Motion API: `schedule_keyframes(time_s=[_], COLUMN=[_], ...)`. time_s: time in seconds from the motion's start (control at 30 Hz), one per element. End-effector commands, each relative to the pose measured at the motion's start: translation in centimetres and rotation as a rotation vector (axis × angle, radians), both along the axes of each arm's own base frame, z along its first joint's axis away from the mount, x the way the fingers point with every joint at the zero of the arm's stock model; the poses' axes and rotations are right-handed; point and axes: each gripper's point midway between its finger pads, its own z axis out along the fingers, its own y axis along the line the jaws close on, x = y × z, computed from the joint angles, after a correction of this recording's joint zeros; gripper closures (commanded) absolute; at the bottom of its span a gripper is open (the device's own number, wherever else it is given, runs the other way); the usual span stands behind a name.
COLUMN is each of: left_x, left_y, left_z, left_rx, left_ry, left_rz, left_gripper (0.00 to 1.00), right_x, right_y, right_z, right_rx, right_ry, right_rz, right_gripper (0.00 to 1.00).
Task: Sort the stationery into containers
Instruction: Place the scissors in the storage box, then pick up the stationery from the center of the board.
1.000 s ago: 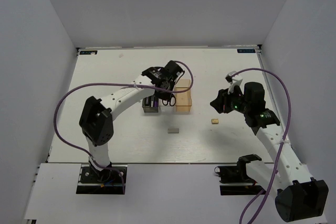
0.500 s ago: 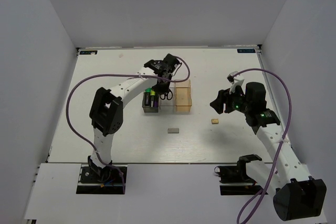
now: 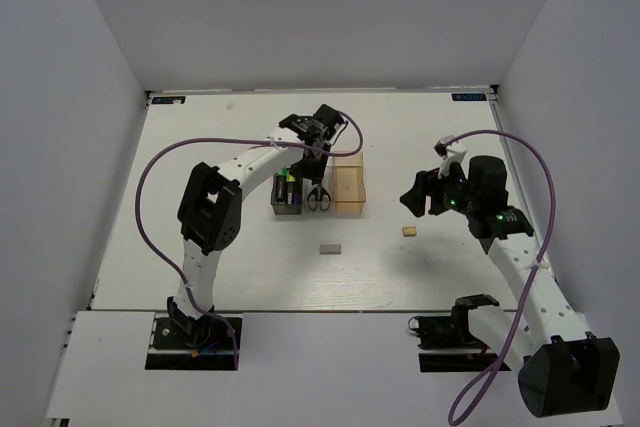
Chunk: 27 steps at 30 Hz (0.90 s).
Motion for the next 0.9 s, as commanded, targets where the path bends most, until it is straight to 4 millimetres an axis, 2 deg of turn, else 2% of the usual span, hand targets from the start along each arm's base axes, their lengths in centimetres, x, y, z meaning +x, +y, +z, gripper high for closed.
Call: schedule_keyframes(time_s=[0.0, 0.03, 0.07, 0.1, 0.13, 0.17, 0.2, 0.23, 0.3, 0.33, 0.37, 0.4, 0.43, 0.47, 0.5, 0.53, 0.57, 0.6, 0.67, 0.73, 0.77, 0.8, 0.87], left_x=[0.6, 0.7, 0.6, 0.5, 0.2, -0.1, -0.7, -1.5, -4.2, -5.5, -7.9, -9.7, -10.8, -13.6, -14.7, -15.4, -17.8, -18.4, -20.1, -21.3, -21.7, -22.2, -22.5], left_y=[-0.4, -0.3, -0.5, -0.5, -0.5, -0.8, -1.3, -1.0, -1.7, -1.3, -1.0, -1.3, -1.3, -1.0, -0.8, -0.9, -0.1, -0.1, 0.5, 1.4, 1.6, 2.4, 2.9], left_z=[3.6, 4.1, 4.8, 5.1, 6.5, 7.2, 7.7, 9.6, 8.7, 11.0, 8.3, 9.1, 8.8, 6.4, 6.8, 6.5, 5.2, 4.8, 4.2, 2.6, 2.9, 1.6, 2.0], left_rx=[-0.057, -0.063, -0.075, -0.08, -0.099, -0.107, -0.112, -0.136, -0.113, -0.146, -0.106, -0.131, -0.135, -0.112, -0.138, -0.152, -0.152, -0.157, -0.165, -0.145, -0.158, -0.14, -0.16], left_ry=[-0.065, -0.071, -0.083, -0.086, -0.112, -0.126, -0.136, -0.166, -0.147, -0.189, -0.139, -0.152, -0.145, -0.109, -0.121, -0.123, -0.089, -0.079, -0.058, -0.025, -0.039, -0.02, -0.038], left_rz=[0.005, 0.007, 0.005, 0.006, -0.002, -0.017, -0.037, -0.05, -0.131, -0.15, -0.199, -0.243, -0.267, -0.324, -0.345, -0.359, -0.403, -0.417, -0.454, -0.47, -0.482, -0.48, -0.468], left_gripper=[0.52, 0.52, 0.52, 0.57, 0.61, 0.68, 0.88, 0.97, 1.0, 1.0, 1.0, 0.93, 0.63, 0.51, 0.43, 0.3, 0.27, 0.25, 0.22, 0.22, 0.22, 0.22, 0.23], right_x=[0.3, 0.4, 0.3, 0.3, 0.4, 0.2, -0.2, -0.7, -1.4, -2.2, -2.5, -3.8, -3.9, -4.2, -5.1, -5.0, -5.4, -5.7, -5.2, -4.7, -4.5, -3.6, -2.6], right_y=[0.1, 0.1, 0.1, 0.1, 0.1, 0.2, 0.5, 0.8, 0.9, 1.3, 1.5, 1.4, 1.4, 1.3, 0.8, 0.5, 0.3, -0.1, -0.4, -0.5, -0.5, -0.5, -0.7], right_z=[0.3, 0.0, -0.1, -0.1, -0.4, -0.6, -0.6, -1.3, -1.9, -2.4, -2.6, -3.3, -3.9, -4.4, -6.5, -7.3, -8.8, -10.0, -10.6, -11.4, -11.5, -11.5, -11.7], right_rx=[0.007, 0.005, 0.003, -0.003, -0.013, -0.027, -0.043, -0.07, -0.122, -0.143, -0.162, -0.175, -0.243, -0.267, -0.312, -0.367, -0.387, -0.432, -0.479, -0.484, -0.481, -0.481, -0.496], right_ry=[-0.02, -0.009, -0.004, -0.01, -0.002, -0.004, -0.013, -0.001, -0.019, -0.035, -0.052, -0.025, -0.126, -0.15, -0.169, -0.224, -0.214, -0.24, -0.277, -0.248, -0.231, -0.219, -0.206], right_rz=[0.014, 0.015, 0.016, 0.028, 0.038, 0.069, 0.125, 0.195, 0.296, 0.399, 0.446, 0.496, 0.611, 0.653, 0.718, 0.775, 0.806, 0.855, 0.893, 0.914, 0.912, 0.912, 0.897], right_gripper=[0.28, 0.28, 0.33, 0.38, 0.42, 0.55, 0.63, 0.71, 0.87, 0.87, 0.85, 0.72, 0.63, 0.54, 0.42, 0.37, 0.31, 0.29, 0.28, 0.28, 0.26, 0.26, 0.26])
